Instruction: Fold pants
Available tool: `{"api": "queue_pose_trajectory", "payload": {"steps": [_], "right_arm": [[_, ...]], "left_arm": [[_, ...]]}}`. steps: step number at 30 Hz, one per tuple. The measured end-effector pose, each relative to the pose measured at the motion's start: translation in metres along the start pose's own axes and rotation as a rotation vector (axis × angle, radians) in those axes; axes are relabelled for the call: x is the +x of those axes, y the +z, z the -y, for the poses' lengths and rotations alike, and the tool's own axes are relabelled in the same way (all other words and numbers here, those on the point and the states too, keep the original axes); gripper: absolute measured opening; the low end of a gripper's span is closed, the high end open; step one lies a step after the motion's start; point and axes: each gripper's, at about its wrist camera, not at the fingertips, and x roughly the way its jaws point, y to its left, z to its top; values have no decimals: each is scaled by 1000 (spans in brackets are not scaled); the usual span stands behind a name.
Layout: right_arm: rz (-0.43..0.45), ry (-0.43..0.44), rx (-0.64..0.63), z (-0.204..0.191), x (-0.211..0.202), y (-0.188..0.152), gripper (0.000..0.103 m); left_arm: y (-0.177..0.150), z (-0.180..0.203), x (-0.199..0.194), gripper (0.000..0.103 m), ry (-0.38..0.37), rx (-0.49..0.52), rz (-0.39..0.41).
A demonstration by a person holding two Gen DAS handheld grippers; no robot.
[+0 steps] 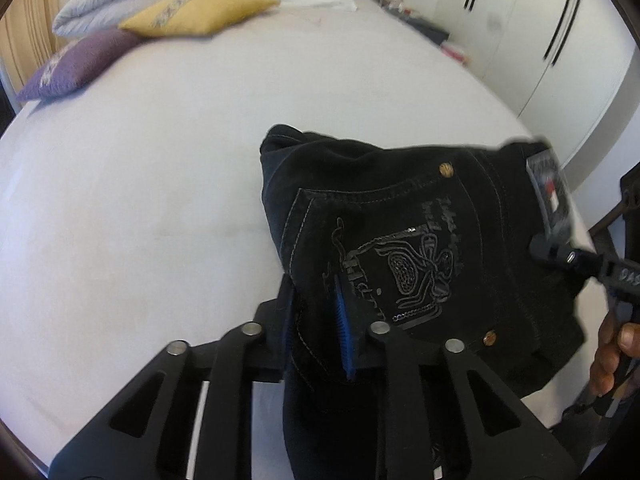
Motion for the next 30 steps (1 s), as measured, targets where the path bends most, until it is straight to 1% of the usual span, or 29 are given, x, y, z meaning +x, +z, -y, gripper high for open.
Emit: {"api": "queue_pose_trajectory", "payload": {"steps": [1, 2, 3, 4, 5, 6, 7, 8, 9, 10, 11, 12, 13, 14, 15, 16, 17, 18, 19, 20, 22, 23, 24, 25, 27, 29, 30], "right_arm": [[-60, -62, 54, 13, 12, -4, 52], [-72, -61, 97, 25, 13, -10, 52], [-24, -31, 117, 28, 2, -15, 57], [27, -56, 116, 27, -12, -19, 61], [73, -83, 104, 24, -26, -22, 67], [121, -92, 90, 21, -41, -24, 68], [166, -94, 80, 16, -56, -27, 69], [201, -102, 71, 12, -67, -27, 74], [256, -125, 48, 2, -85, -30, 79], [315, -148, 12, -11, -104, -35, 81], [351, -159, -16, -19, -114, -36, 85], [410, -189, -68, -34, -131, -41, 90], [456, -216, -112, -47, -143, -45, 92], [519, -234, -171, -65, -160, -53, 97], [558, -237, -206, -76, -171, -55, 103], [613, -247, -245, -91, -185, -62, 103], [643, -251, -263, -99, -192, -65, 103], [686, -255, -290, -112, -207, -73, 103], [710, -253, -304, -123, -215, -75, 103], [727, -255, -310, -128, -221, -77, 103], [755, -250, -294, -140, -240, -82, 103], [761, -229, -288, -143, -244, -81, 103], [767, -188, -278, -145, -251, -81, 103], [766, -176, -266, -147, -256, -83, 103], [760, -208, -244, -148, -264, -82, 103], [733, -234, -242, -157, -270, -87, 103], [716, -242, -236, -159, -272, -88, 103]], "left_arm": [[-1, -1, 5, 37, 5, -17, -7], [-5, -2, 2, 45, 21, -32, 9], [-8, -3, -3, 59, 43, -38, 28], [-12, -4, -9, 77, 61, -43, 49], [-13, -5, -17, 84, 79, -48, 69], [-18, -3, -28, 98, 94, -55, 96], [-19, -2, -40, 103, 109, -61, 130], [-17, -2, -57, 103, 142, -59, 175], [-18, 1, -73, 103, 171, -55, 213], [-19, 5, -88, 103, 192, -54, 249], [-22, 11, -107, 103, 204, -53, 291], [-23, 17, -120, 103, 209, -47, 323], [-28, 22, -137, 103, 225, -37, 358], [-30, 34, -158, 103, 266, -22, 407], [-42, 47, -179, 103, 299, -11, 446], [-47, 56, -195, 103, 321, -1, 488], [-51, 66, -217, 103, 314, 3, 537], [-55, 72, -230, 103, 284, -2, 567], [-63, 76, -247, 103, 244, -17, 597], [-61, 76, -256, 103, 230, -22, 602], [-61, 86, -273, 103, 195, 14, 593], [-58, 93, -279, 103, 193, 41, 591], [-57, 97, -283, 103, 206, 51, 587], [-57, 100, -285, 103, 217, 46, 573], [-56, 102, -291, 103, 220, 27, 543], [-55, 106, -297, 103, 232, 9, 519], [-57, 107, -300, 103, 227, 7, 515]]}}
